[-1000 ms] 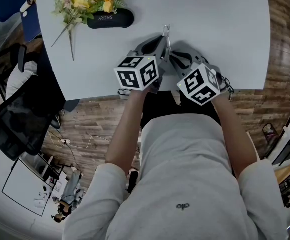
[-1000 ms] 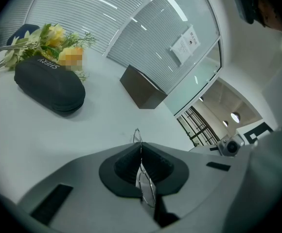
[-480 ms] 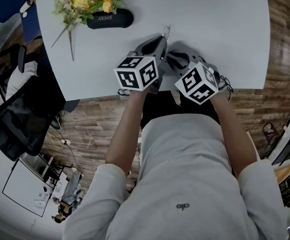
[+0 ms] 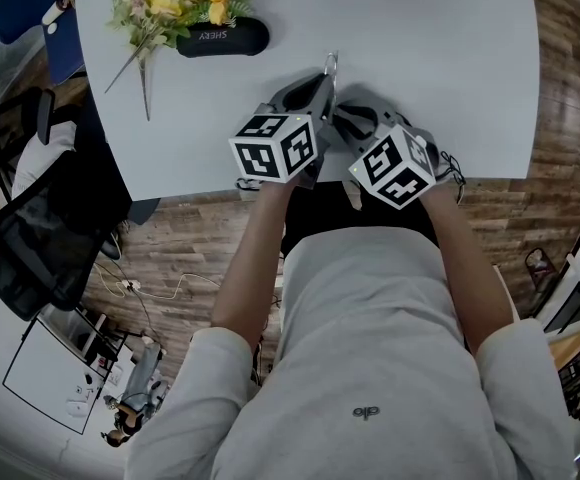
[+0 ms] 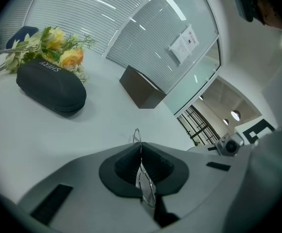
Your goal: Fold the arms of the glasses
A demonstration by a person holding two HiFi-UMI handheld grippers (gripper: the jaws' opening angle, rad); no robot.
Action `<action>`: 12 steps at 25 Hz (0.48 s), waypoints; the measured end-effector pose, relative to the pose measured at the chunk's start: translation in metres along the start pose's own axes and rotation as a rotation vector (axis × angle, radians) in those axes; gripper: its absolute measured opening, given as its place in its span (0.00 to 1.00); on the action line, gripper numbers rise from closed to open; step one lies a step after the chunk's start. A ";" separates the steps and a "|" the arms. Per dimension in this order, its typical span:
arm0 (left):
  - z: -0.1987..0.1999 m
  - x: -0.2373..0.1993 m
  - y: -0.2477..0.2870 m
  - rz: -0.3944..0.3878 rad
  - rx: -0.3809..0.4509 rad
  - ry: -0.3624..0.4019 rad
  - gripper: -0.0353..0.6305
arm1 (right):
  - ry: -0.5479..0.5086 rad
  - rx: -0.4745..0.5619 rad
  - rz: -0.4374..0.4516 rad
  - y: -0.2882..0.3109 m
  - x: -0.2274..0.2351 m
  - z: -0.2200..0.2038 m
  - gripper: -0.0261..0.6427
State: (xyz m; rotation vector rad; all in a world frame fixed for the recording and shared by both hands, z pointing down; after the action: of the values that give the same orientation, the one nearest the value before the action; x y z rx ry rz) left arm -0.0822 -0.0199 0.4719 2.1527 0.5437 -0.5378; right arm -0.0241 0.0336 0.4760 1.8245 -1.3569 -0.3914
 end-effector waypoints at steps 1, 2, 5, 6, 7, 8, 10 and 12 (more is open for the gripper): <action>0.000 0.000 0.000 0.004 -0.002 0.009 0.09 | -0.001 0.000 0.000 -0.001 0.000 0.000 0.14; 0.000 0.001 0.000 0.008 -0.004 0.017 0.09 | -0.002 0.000 -0.001 -0.002 0.000 -0.001 0.14; 0.001 0.003 0.001 0.024 -0.011 0.035 0.09 | 0.000 0.002 -0.009 -0.008 0.003 -0.004 0.14; 0.001 0.004 0.001 0.029 -0.012 0.037 0.09 | 0.002 0.003 -0.013 -0.011 0.005 -0.005 0.14; 0.002 0.005 0.002 0.034 -0.014 0.040 0.09 | 0.006 0.005 -0.019 -0.014 0.006 -0.007 0.14; 0.002 0.005 0.002 0.040 -0.015 0.042 0.09 | 0.011 0.008 -0.026 -0.017 0.008 -0.009 0.14; 0.002 0.007 0.003 0.052 -0.020 0.051 0.09 | 0.023 0.012 -0.040 -0.023 0.013 -0.012 0.14; 0.001 0.008 0.004 0.063 -0.026 0.058 0.09 | 0.036 0.017 -0.056 -0.029 0.018 -0.016 0.14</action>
State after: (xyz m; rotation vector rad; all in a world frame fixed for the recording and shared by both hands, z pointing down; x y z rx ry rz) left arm -0.0734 -0.0214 0.4698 2.1585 0.5107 -0.4324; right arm 0.0117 0.0270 0.4681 1.8777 -1.2906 -0.3757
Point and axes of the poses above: the fingertips, and each gripper's own axes: y forward along the fingers, x to its right, z out of its top, the point moved 4 cm from there along -y, backward along the fingers, and after that the axes turned 3 degrees about z, right-handed, at the moved point
